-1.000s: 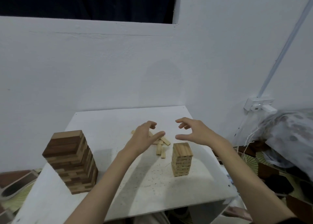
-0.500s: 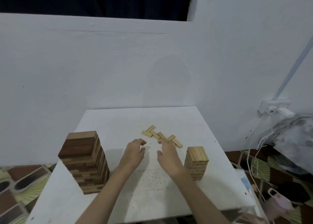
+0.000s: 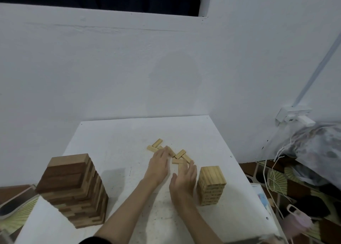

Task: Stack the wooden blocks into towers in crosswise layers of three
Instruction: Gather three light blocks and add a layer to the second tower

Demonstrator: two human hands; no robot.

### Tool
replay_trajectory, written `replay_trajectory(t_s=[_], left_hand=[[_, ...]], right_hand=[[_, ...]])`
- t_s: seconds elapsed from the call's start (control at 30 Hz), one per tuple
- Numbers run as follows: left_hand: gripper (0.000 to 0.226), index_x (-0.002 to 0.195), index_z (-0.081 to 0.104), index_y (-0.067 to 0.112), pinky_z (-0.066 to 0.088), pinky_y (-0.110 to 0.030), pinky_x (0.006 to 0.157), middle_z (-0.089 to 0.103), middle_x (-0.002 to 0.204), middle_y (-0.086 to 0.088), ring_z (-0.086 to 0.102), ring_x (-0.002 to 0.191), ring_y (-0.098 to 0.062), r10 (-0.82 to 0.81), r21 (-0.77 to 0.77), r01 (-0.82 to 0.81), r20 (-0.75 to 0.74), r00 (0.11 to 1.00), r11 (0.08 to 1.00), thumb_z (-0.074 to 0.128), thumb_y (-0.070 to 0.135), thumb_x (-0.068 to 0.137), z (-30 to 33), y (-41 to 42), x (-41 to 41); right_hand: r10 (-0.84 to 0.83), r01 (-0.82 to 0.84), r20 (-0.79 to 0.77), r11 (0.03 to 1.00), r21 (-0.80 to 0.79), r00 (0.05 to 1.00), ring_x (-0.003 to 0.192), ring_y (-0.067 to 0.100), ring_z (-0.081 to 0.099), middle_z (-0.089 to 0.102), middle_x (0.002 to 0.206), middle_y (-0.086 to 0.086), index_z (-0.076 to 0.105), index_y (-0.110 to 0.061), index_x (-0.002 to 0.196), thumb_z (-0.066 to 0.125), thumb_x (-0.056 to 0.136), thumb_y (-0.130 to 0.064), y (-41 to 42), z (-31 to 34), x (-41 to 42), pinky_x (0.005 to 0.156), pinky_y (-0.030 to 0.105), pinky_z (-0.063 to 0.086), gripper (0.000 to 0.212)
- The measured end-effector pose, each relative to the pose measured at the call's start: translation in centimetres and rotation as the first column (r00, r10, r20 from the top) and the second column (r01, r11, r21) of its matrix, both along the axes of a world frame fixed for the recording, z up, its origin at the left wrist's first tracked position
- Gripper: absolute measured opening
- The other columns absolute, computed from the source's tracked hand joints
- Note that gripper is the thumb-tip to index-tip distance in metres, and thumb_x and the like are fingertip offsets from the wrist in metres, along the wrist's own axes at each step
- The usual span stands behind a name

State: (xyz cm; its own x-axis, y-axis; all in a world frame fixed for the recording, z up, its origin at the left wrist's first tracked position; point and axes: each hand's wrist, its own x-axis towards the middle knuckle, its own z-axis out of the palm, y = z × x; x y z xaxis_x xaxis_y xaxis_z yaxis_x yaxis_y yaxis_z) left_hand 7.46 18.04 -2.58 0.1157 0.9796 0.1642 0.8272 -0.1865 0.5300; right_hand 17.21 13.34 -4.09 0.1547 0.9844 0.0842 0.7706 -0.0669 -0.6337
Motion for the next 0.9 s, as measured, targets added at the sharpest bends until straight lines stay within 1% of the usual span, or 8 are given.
replay_trajectory(t_s=[0.1,0.23,0.33,0.43,0.5,0.63,0.77,0.9], left_hand=[[0.043,0.143,0.033,0.018,0.011,-0.034,0.116,0.012,0.157,-0.001,0.009,0.145,-0.025,0.080,-0.031,-0.081,-0.014,0.997,0.996,0.036,0.025,0.100,-0.3,1.7,-0.6],[0.057,0.149,0.015,0.034,-0.001,-0.046,0.116,-0.011,0.158,0.004,-0.015,0.144,-0.029,0.109,-0.214,-0.122,-0.068,0.992,0.969,0.034,0.048,0.097,-0.7,3.4,-0.9],[0.060,0.148,0.009,0.041,-0.002,-0.050,0.115,-0.016,0.157,0.002,-0.020,0.142,-0.032,0.084,-0.263,-0.120,-0.146,0.986,0.957,0.033,0.056,0.095,-1.2,4.8,-0.8],[0.056,0.147,0.008,0.043,-0.004,-0.049,0.114,-0.013,0.157,0.004,-0.020,0.142,-0.034,0.023,-0.310,-0.084,-0.195,0.981,0.947,0.027,0.057,0.096,-2.3,5.8,-1.0],[0.052,0.147,0.009,0.043,-0.004,-0.049,0.116,-0.005,0.157,0.008,-0.016,0.143,-0.032,-0.037,-0.289,-0.039,-0.254,0.967,0.957,0.020,0.054,0.097,-3.2,6.2,-1.5],[0.072,0.150,0.011,0.032,0.000,-0.044,0.118,0.005,0.159,0.003,-0.006,0.146,-0.022,-0.061,-0.209,-0.009,-0.326,0.944,0.978,-0.012,0.058,0.086,-4.8,5.9,-2.8],[0.103,0.150,0.009,0.020,-0.009,-0.039,0.118,0.003,0.155,0.008,-0.006,0.146,-0.020,-0.049,-0.093,0.014,-0.377,0.925,0.996,-0.042,0.053,0.068,-4.6,2.8,-3.6],[0.090,0.147,-0.002,0.027,0.000,-0.039,0.118,0.001,0.158,0.001,-0.007,0.146,-0.025,0.110,-0.135,-0.167,-0.352,0.929,0.977,-0.043,0.055,0.072,-7.0,-0.2,-5.5]], right_hand=[[-0.076,0.076,-0.002,0.994,0.072,0.997,0.136,0.050,0.028,0.029,0.147,0.032,0.039,0.006,0.140,0.051,0.086,-0.018,1.6,-0.6,0.0,0.104,0.042,0.020,0.060],[-0.074,0.070,0.071,0.996,0.057,0.995,0.145,0.037,-0.003,-0.001,0.156,0.022,0.017,-0.004,0.149,0.033,0.098,-0.031,3.2,-2.5,-0.6,0.112,0.044,0.009,0.060],[-0.061,0.054,0.142,0.997,0.049,0.988,0.145,0.031,-0.005,-0.004,0.156,0.018,0.021,-0.012,0.150,0.007,0.095,-0.041,4.5,-3.0,-0.9,0.113,0.052,0.013,0.064],[0.063,-0.058,0.167,0.998,-0.034,0.984,0.141,0.020,-0.024,-0.023,0.155,0.007,0.001,-0.024,0.152,-0.020,0.078,-0.046,5.5,-2.7,-0.4,0.116,0.042,-0.009,0.080],[0.147,-0.128,0.203,0.987,-0.102,0.968,0.144,0.021,-0.021,-0.017,0.158,0.006,0.003,-0.025,0.153,-0.026,0.069,-0.044,5.9,-2.4,0.0,0.114,0.038,-0.015,0.091],[0.228,-0.215,0.202,0.973,-0.086,0.953,0.145,0.022,-0.009,0.002,0.160,0.009,0.020,-0.021,0.152,-0.020,0.079,-0.047,6.0,-2.6,-0.7,0.107,0.030,-0.021,0.087],[0.278,-0.273,0.251,0.960,-0.058,0.927,0.119,0.039,0.055,0.057,0.132,0.017,0.066,-0.013,0.122,0.008,0.104,-0.029,4.9,-2.8,-2.0,0.105,0.041,0.019,0.062],[0.322,-0.339,0.254,0.940,0.026,0.912,0.123,0.041,0.052,0.053,0.136,0.017,0.063,-0.014,0.126,0.031,0.092,-0.024,2.9,-3.1,-3.1,0.108,0.045,0.026,0.048]])
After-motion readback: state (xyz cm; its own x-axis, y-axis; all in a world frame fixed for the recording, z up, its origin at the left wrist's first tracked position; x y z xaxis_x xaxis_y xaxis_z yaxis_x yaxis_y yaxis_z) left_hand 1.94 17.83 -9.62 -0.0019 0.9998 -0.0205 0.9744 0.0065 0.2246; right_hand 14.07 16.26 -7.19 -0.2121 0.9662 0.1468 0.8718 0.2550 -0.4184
